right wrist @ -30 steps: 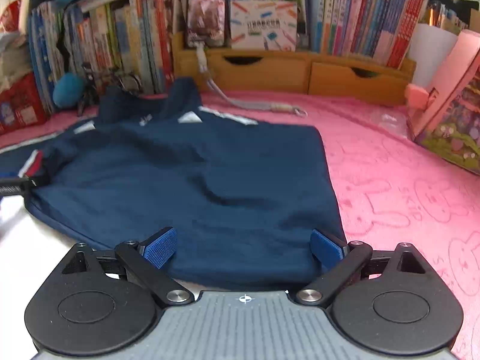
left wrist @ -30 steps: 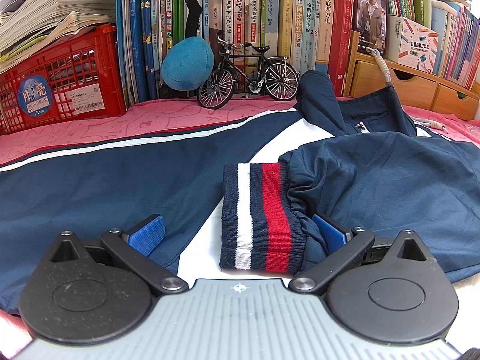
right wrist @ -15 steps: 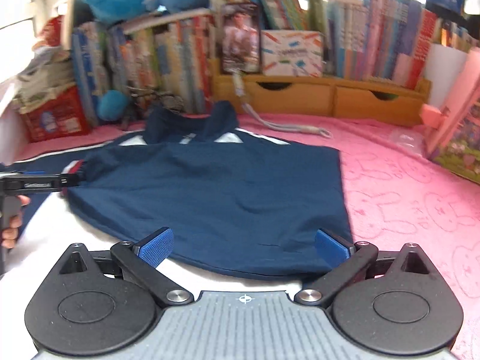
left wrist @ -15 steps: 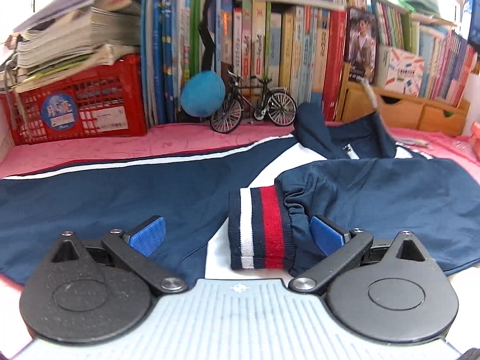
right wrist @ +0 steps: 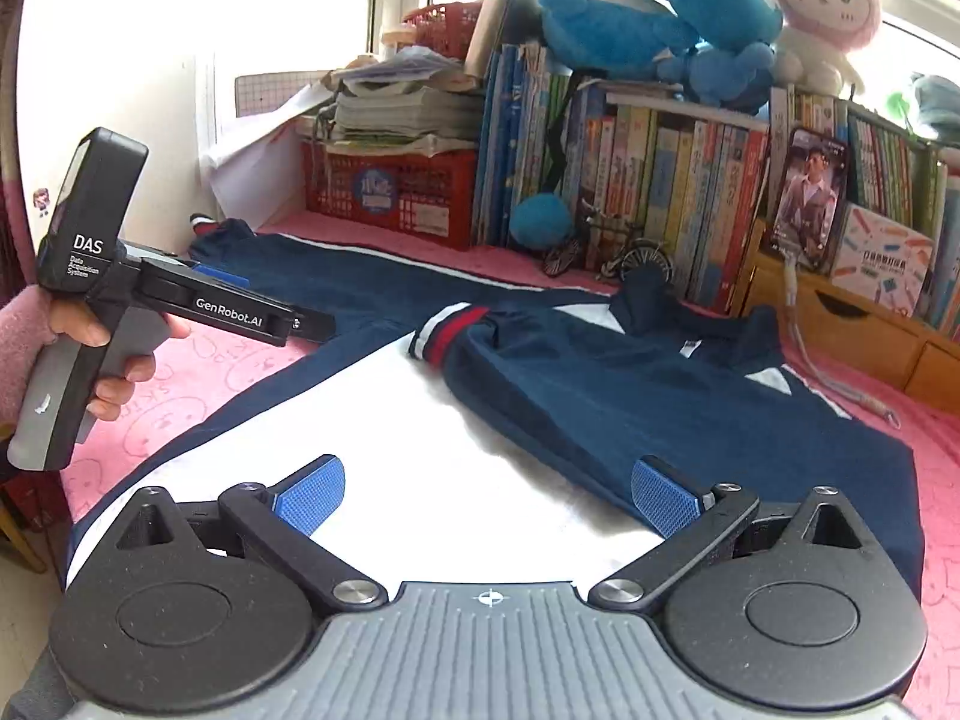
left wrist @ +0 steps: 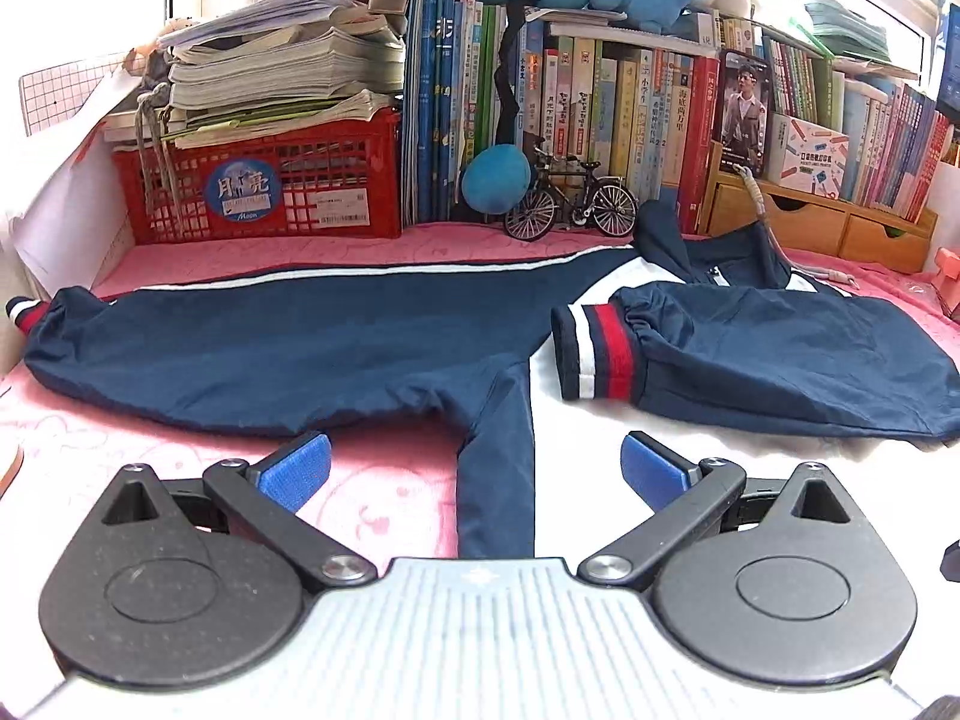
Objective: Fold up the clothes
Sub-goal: 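Move the left gripper to the striped cuff of the other sleeve, then grasp the striped cuff with the left gripper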
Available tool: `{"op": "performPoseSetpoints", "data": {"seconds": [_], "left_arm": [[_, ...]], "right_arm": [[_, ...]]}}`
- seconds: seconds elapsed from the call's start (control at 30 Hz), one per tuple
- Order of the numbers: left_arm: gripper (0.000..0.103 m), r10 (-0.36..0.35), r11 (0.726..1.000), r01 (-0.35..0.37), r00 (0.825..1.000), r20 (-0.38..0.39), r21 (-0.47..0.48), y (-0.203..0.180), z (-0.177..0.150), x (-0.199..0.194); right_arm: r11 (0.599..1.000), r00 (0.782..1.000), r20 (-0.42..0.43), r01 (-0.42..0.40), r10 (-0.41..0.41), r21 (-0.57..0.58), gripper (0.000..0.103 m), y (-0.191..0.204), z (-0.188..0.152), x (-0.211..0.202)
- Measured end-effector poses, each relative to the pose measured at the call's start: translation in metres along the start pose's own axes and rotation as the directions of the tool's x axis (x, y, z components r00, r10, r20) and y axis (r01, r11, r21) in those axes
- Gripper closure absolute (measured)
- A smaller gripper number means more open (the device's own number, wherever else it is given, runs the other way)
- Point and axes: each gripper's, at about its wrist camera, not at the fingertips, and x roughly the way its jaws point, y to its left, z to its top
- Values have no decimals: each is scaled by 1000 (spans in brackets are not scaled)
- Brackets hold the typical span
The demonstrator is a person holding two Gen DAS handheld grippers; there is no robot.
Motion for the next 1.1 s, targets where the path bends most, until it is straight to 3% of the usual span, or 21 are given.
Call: {"op": "performPoseSetpoints", "data": {"seconds": [0.23, 0.4, 0.67, 0.8, 0.87, 0.93, 1.03, 1.1], "left_arm": [[0, 24, 995, -26, 999, -22, -93, 14, -29, -29], [0, 33, 996, -36, 999, -36, -86, 8, -39, -49], [0, 63, 997, -67, 995, -77, -49, -1, -50, -51], [0, 103, 988, -108, 993, -50, -114, 23, -37, -37], [0, 128, 972, -132, 991, -34, -196, 48, -25, -25], [0, 226, 936, -232, 973, -53, -266, 79, -10, -2], [3, 365, 854, -373, 926, -94, -363, 127, 13, 32], [4, 438, 801, -434, 894, -90, -413, 162, 25, 55]], "right_arm": [[1000, 1000, -15, 0, 0, -3, 0, 4, -26, -19], [1000, 1000, 10, -25, 25, -5, 0, 11, -28, -26], [999, 1000, 11, -25, 26, -46, 0, 26, -38, -36], [998, 1000, 24, -6, 7, -57, 0, 26, -36, -34], [999, 999, 40, 8, -7, -39, 0, 22, -33, -29], [999, 997, 67, 47, -46, -10, 0, 19, -32, -21], [987, 979, 130, 159, -157, -7, 0, 20, -36, -7], [986, 974, 153, 168, -165, -8, 0, 20, -39, 2]]}}
